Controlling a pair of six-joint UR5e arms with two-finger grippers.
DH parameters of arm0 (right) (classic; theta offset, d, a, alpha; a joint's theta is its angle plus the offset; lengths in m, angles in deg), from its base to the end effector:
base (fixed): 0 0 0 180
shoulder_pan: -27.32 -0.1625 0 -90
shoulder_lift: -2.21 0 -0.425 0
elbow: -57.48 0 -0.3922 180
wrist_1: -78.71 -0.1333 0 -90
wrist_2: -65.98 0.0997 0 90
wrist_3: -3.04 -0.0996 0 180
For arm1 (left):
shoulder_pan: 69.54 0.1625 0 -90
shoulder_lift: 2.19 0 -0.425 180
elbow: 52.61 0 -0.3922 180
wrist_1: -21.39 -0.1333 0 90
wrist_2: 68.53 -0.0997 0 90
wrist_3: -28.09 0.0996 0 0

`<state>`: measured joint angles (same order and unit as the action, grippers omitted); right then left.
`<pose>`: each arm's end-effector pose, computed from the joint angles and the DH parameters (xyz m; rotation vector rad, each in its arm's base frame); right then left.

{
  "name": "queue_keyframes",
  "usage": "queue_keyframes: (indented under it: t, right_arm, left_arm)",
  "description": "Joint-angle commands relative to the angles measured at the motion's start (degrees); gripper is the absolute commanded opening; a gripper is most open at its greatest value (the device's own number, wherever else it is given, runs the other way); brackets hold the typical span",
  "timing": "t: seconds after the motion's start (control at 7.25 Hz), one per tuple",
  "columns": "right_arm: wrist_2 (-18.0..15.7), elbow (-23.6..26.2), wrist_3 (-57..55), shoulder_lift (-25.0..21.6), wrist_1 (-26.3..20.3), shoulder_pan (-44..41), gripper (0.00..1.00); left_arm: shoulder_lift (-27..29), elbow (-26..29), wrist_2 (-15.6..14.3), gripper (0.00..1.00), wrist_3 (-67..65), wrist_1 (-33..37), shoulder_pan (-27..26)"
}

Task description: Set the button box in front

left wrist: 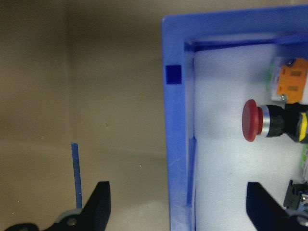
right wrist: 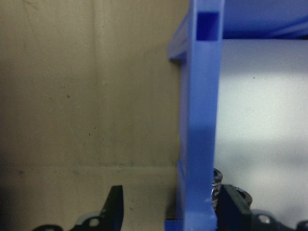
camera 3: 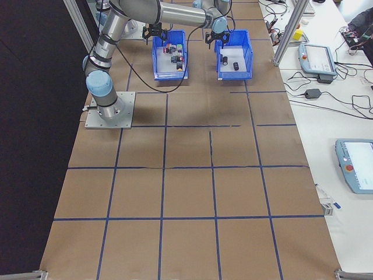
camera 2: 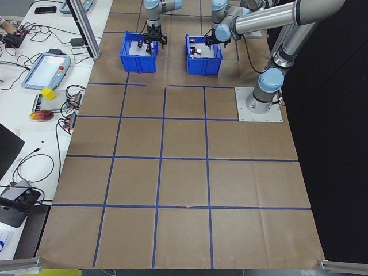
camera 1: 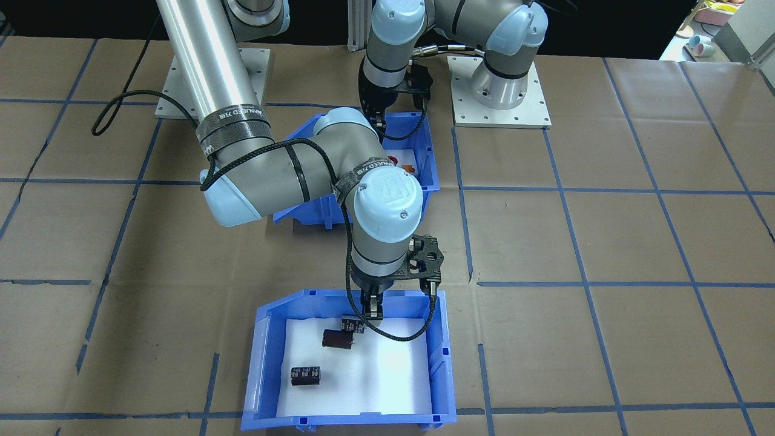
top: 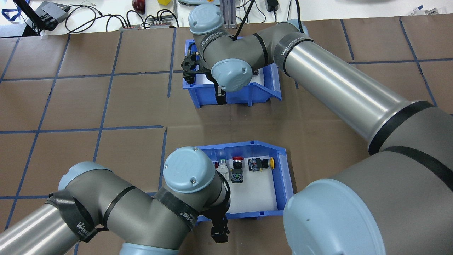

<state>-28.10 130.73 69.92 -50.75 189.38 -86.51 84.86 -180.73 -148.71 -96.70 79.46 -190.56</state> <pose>0.4081 -0.6115 0.2671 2.1859 -2.1595 -0.0307 -0.3312 -0.2591 0.2574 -2.2753 2.1199 0.2796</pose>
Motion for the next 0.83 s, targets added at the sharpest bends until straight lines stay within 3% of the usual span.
queue_keyframes:
  t: [0.0,0.14,0.28,0.55,0.69]
  right_arm:
    - [-0.7,-0.6,0.4,-0.5,0.2,0.0,0.07]
    - [-1.0,-1.8,0.4,-0.8,0.8,0.1,0.06]
    - [-3.0,-4.0,0.5,-0.8,0.9,0.4,0.05]
    - [-5.4,-6.0,1.4,-1.1,0.6,1.5,0.05]
    - [-8.5,-5.6,1.5,-1.6,0.6,2.1,0.05]
  left_arm:
    - [2.0,-0.4,-1.0,0.88,-0.8,-1.8,-1.2]
    - [1.8,-0.5,-1.3,0.53,-0.5,-1.8,-1.2]
    - [2.0,-0.6,-1.3,0.42,-0.5,-1.8,-1.2]
    - [1.3,-0.6,-0.8,0.00,-0.7,-2.3,-1.3]
    - [-0.1,-0.5,-1.5,0.00,-0.7,-2.3,-1.3]
